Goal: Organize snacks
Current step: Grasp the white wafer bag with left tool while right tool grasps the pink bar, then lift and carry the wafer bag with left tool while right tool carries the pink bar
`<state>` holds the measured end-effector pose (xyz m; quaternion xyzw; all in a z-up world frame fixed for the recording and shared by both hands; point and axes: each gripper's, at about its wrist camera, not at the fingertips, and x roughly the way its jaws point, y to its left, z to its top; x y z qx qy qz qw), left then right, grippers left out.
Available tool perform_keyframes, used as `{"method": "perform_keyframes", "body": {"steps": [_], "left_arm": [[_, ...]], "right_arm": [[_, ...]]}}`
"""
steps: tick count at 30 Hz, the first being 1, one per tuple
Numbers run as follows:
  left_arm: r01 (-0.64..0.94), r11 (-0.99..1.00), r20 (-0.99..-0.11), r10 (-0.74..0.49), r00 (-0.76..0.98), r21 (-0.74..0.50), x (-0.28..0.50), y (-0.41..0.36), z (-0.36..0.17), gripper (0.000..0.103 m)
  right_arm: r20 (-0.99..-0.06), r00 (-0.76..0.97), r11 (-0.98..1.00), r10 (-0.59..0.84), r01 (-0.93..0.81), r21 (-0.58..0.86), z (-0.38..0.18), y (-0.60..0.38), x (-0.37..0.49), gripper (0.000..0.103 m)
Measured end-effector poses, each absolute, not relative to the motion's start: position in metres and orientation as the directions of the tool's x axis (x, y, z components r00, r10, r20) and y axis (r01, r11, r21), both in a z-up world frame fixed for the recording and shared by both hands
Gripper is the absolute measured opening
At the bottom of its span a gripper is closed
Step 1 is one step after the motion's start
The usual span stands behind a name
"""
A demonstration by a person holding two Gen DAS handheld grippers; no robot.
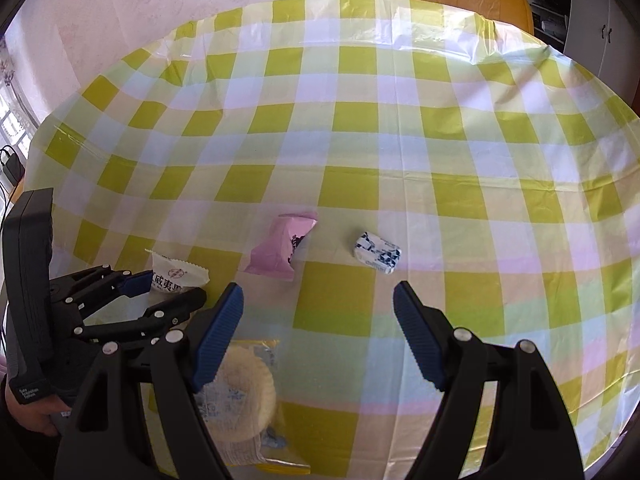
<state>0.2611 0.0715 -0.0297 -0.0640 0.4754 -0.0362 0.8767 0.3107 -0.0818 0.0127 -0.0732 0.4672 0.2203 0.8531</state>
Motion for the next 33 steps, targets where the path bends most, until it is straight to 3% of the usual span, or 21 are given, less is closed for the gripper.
{"method": "perform_keyframes", "body": {"steps": [10,19,21,33], "left_arm": [[-0.115,0.973,-0.810,-0.099,0.578,-0.201,0.247,0.105,-0.026,0.039],[-0.137,0.964,-0.795,-0.105,0.597,-0.230,0.238,0.113,-0.022,0.039],[-0.139,0.963,-0.795,-0.106,0.597,-0.233,0.238,0.113,-0.022,0.039],[-0.144,0.961,-0.786,-0.103,0.609,-0.238,0.231,0.109,-0.016,0.039]], "right_arm": [[-0.864,0.435,0.881,0.253,-0.473,0.020,-0.009,-0.038,0.345,0.076],[-0.900,0.365,0.871,0.238,-0.491,0.031,-0.035,-0.031,0.358,0.031],[-0.898,0.370,0.871,0.240,-0.491,0.031,-0.035,-0.032,0.357,0.026],[-0.877,0.407,0.876,0.256,-0.481,0.033,-0.026,-0.057,0.337,0.023]]}}
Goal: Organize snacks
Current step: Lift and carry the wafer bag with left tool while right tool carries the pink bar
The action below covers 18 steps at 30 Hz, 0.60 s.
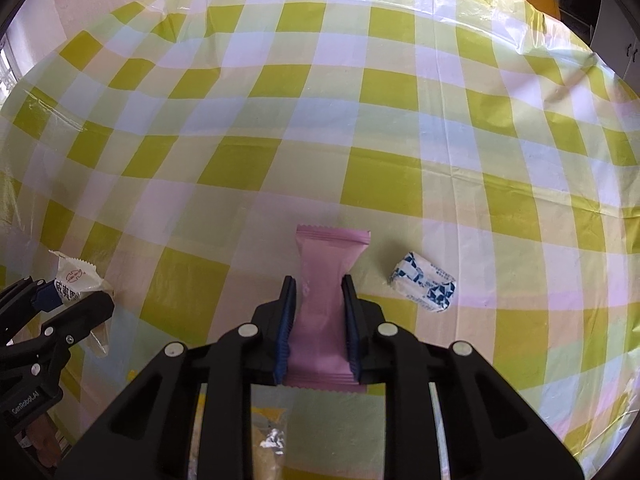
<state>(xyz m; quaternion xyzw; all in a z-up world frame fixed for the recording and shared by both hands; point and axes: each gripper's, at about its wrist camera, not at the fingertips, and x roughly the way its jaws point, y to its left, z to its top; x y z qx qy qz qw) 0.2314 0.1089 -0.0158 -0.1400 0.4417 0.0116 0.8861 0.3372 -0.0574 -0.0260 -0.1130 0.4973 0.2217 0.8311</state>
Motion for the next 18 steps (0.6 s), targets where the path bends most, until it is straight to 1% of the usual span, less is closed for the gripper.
{"method": "perform_keyframes", "body": {"steps": [18], "left_arm": [[-0.081,0.964,-0.752,-0.145,0.643,-0.255,0.213,0.065,0.015,0.039]], "right_arm": [[-0.850,0.450,0.902,0.274,-0.428,0.064,0.004,-0.117,0.290,0.023]]}}
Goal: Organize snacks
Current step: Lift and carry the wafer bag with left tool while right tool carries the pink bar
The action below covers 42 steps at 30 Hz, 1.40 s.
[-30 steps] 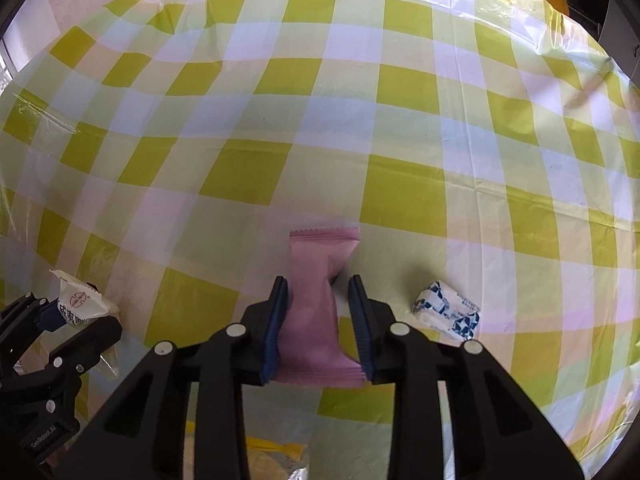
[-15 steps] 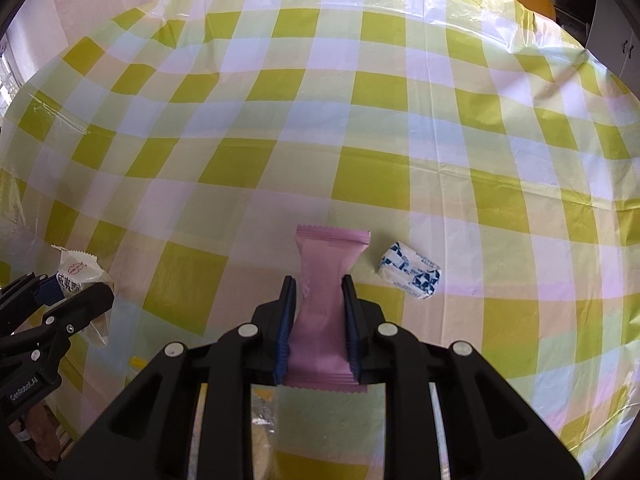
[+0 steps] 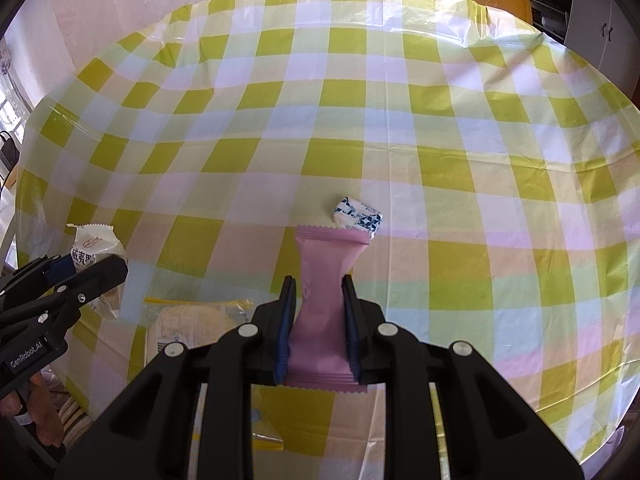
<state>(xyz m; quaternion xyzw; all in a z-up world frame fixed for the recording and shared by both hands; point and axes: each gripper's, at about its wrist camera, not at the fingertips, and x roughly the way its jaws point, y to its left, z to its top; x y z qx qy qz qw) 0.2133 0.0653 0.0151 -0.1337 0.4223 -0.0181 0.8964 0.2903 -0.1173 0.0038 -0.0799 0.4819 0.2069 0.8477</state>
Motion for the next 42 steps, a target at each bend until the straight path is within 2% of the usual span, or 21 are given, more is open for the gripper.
{"method": "perform_keyframes", "body": {"steps": [21,42], "left_arm": [[0.074,0.963,-0.742,-0.248,0.623,-0.260,0.192,-0.030,0.034,0.039],[0.279,0.932,-0.777,-0.351,0.523,-0.233,0.178,-0.141,0.030,0.039]], "right_arm": [[-0.840,0.485,0.940,0.242,-0.331,0.080,0.016,-0.206,0.235,0.023],[-0.861,0.484,0.982,0.156,-0.173,0.081,-0.002,-0.321,0.194,0.023]]}}
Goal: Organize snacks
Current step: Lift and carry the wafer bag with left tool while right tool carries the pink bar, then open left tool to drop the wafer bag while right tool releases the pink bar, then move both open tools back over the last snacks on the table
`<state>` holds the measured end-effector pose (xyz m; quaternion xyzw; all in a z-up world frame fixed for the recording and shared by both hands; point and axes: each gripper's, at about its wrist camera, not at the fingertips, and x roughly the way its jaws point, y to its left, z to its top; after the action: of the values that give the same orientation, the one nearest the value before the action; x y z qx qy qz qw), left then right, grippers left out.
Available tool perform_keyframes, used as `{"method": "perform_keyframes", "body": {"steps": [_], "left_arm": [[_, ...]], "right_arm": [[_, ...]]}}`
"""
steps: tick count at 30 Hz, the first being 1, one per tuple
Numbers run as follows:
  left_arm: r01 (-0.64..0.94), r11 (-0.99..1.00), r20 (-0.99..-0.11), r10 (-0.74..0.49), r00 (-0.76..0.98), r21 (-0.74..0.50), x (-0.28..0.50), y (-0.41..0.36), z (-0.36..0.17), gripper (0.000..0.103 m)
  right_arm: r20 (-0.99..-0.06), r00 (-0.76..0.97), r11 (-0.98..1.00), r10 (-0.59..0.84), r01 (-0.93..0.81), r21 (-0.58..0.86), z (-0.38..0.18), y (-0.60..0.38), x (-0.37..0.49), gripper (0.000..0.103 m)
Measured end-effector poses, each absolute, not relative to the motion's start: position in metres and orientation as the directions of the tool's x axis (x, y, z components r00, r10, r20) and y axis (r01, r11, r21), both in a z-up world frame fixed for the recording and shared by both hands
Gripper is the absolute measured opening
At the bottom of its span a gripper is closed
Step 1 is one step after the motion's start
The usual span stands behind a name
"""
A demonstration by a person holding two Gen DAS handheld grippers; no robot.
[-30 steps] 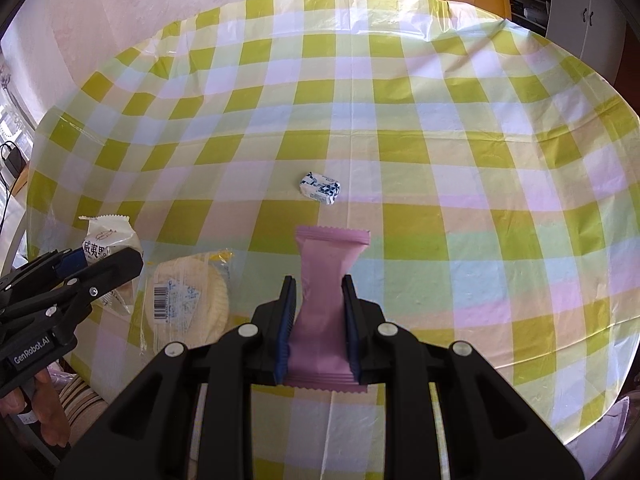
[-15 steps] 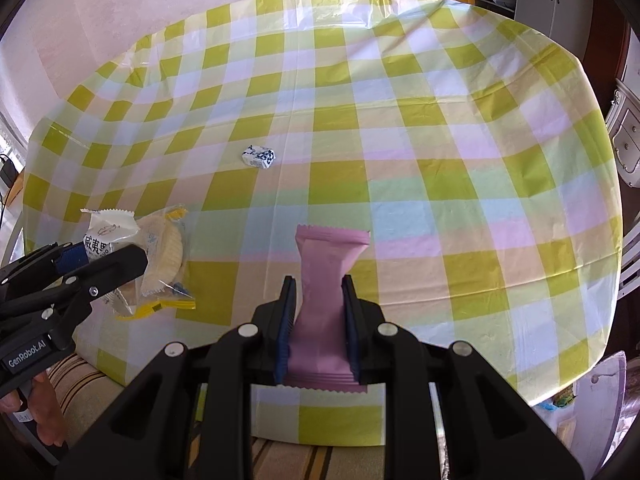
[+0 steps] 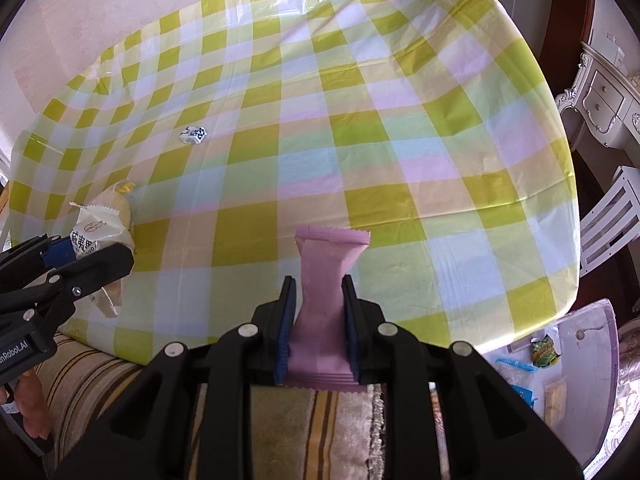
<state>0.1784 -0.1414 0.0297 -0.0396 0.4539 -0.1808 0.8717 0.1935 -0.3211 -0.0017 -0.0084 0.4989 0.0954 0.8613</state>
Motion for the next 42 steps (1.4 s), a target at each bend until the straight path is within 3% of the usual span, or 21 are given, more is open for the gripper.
{"method": "perform_keyframes", "body": {"steps": [20,36,38,40,42], "left_arm": [[0.615,0.758,-0.834,-0.470,0.288,-0.215,0.160,-0.310,0.015,0.039],[0.738,0.632,-0.865,-0.484,0.137,-0.236,0.138,-0.371,0.001,0.040],[0.745,0.625,-0.867,-0.480,0.131,-0.233,0.137,-0.373,0.000,0.045],[0.746,0.624,-0.866,-0.482,0.133,-0.232,0.138,-0.372,0.000,0.048],[0.741,0.628,-0.863,-0.486,0.137,-0.236,0.139,-0.371,0.001,0.053]], "right_arm": [[-0.888,0.460,0.994,-0.014,0.103,0.037,-0.030,-0.481,0.141,0.023],[-0.900,0.427,0.972,-0.086,0.236,0.019,-0.049,-0.537,0.118,0.024],[-0.901,0.425,0.969,-0.090,0.246,0.019,-0.049,-0.540,0.117,0.030],[-0.898,0.426,0.967,-0.108,0.255,0.005,-0.049,-0.539,0.118,0.050],[-0.895,0.430,0.967,-0.115,0.256,-0.002,-0.047,-0.538,0.118,0.057]]}}
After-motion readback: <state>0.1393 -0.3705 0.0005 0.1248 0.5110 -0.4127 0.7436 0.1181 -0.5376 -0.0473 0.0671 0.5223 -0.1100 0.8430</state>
